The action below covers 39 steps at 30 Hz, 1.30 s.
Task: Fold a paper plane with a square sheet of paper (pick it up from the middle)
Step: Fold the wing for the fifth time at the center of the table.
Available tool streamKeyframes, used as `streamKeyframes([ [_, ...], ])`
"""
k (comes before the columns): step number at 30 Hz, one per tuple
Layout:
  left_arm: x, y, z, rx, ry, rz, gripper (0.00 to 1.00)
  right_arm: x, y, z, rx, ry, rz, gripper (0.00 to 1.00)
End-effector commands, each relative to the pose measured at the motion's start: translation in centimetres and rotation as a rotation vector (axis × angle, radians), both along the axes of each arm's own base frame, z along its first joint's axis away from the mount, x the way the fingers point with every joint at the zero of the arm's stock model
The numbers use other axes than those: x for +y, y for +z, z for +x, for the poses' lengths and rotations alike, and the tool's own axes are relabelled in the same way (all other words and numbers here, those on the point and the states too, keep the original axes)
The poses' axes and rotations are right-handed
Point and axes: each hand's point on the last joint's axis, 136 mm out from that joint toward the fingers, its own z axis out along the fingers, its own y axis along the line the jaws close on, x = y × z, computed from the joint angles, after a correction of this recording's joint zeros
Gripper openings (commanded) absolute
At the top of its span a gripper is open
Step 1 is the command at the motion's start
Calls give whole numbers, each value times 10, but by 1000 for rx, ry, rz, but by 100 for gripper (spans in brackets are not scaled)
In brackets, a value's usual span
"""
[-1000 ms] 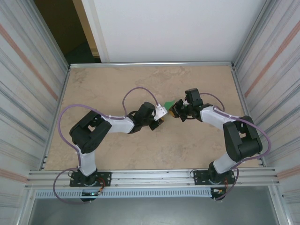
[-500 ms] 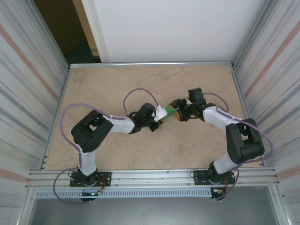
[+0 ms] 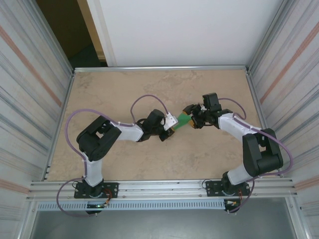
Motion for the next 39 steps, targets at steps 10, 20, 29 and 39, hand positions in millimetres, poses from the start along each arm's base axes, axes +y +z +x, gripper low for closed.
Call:
streamKeyframes([
  [10,2,-6,-1,26,10,4,17,-6,-24,-23,150,-32,-45,65],
  [20,2,-4,1,-56,0,57,17,16,-47,-23,264,-8,-42,66],
  [29,4,-7,0,-86,-3,83,17,23,-56,-22,303,3,-42,67],
  [39,-2,-8,-2,-197,-44,178,19,28,-63,-28,349,18,-45,50],
])
